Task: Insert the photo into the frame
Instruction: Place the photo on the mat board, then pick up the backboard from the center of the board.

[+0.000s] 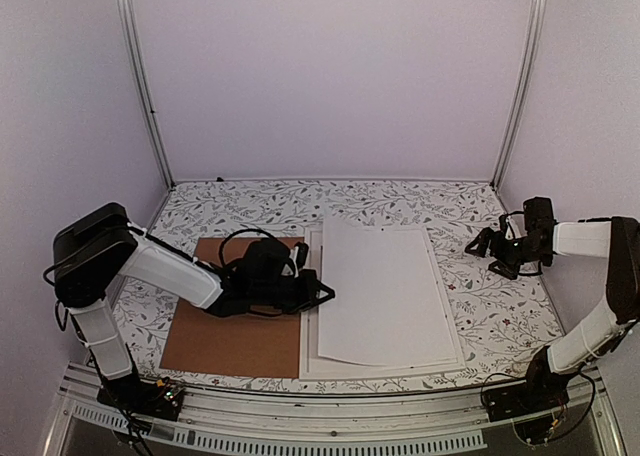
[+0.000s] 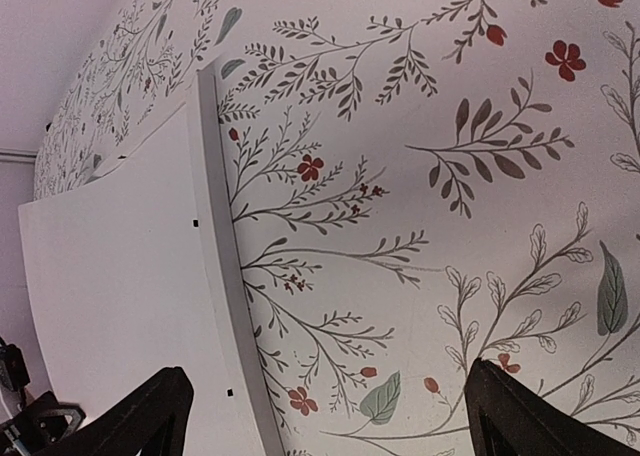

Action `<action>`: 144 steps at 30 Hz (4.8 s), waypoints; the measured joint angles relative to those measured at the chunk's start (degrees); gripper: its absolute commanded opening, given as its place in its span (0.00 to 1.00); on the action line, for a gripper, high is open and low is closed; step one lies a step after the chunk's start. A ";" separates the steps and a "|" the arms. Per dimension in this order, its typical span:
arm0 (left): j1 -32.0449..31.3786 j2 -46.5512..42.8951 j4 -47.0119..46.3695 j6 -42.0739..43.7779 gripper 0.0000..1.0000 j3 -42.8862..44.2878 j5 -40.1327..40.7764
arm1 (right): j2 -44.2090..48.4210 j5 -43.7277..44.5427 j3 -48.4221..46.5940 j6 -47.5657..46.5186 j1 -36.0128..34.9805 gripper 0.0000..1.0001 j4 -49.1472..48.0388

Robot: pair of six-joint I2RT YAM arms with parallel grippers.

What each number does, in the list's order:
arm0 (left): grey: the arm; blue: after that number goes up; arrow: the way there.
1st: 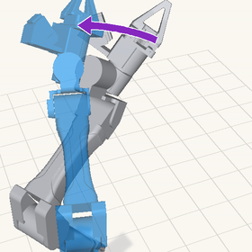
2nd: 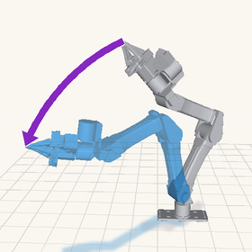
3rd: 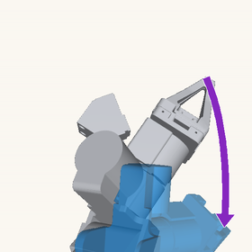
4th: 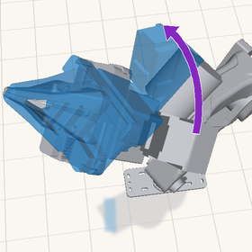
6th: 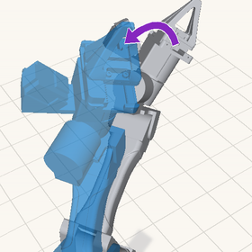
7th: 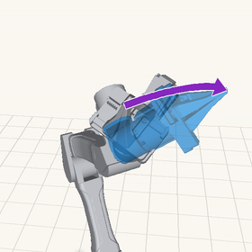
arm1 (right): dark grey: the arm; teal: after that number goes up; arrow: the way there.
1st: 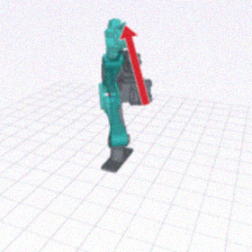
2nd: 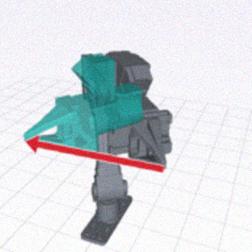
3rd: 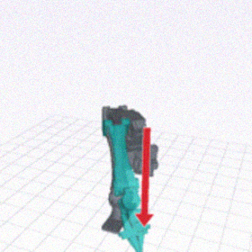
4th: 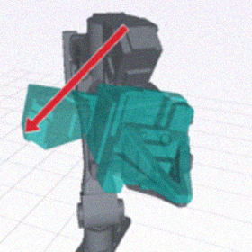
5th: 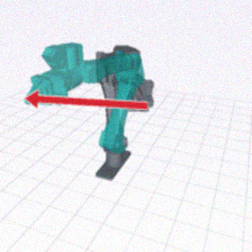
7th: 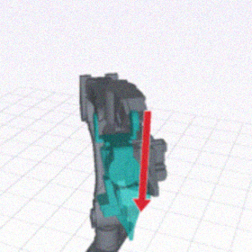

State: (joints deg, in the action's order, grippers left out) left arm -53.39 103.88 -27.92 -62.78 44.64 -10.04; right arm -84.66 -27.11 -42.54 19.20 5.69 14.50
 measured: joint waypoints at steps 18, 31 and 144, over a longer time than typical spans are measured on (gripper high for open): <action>0.04 1.18 0.76 0.81 0.27 0.76 -0.24 | -0.09 -0.02 0.20 0.00 0.00 0.99 -0.04; 0.04 1.18 4.79 2.86 0.49 2.93 0.04 | -0.59 -0.04 0.20 0.00 0.00 0.99 -0.83; 45.81 -29.70 31.91 31.23 0.87 -15.34 7.72 | -46.99 21.57 -61.22 10.21 -67.82 0.99 17.94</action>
State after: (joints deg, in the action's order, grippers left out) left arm -7.57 74.17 3.99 -31.55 29.30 -2.33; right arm -131.66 -5.54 -103.77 29.41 -62.13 32.45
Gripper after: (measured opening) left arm 0.873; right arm 0.989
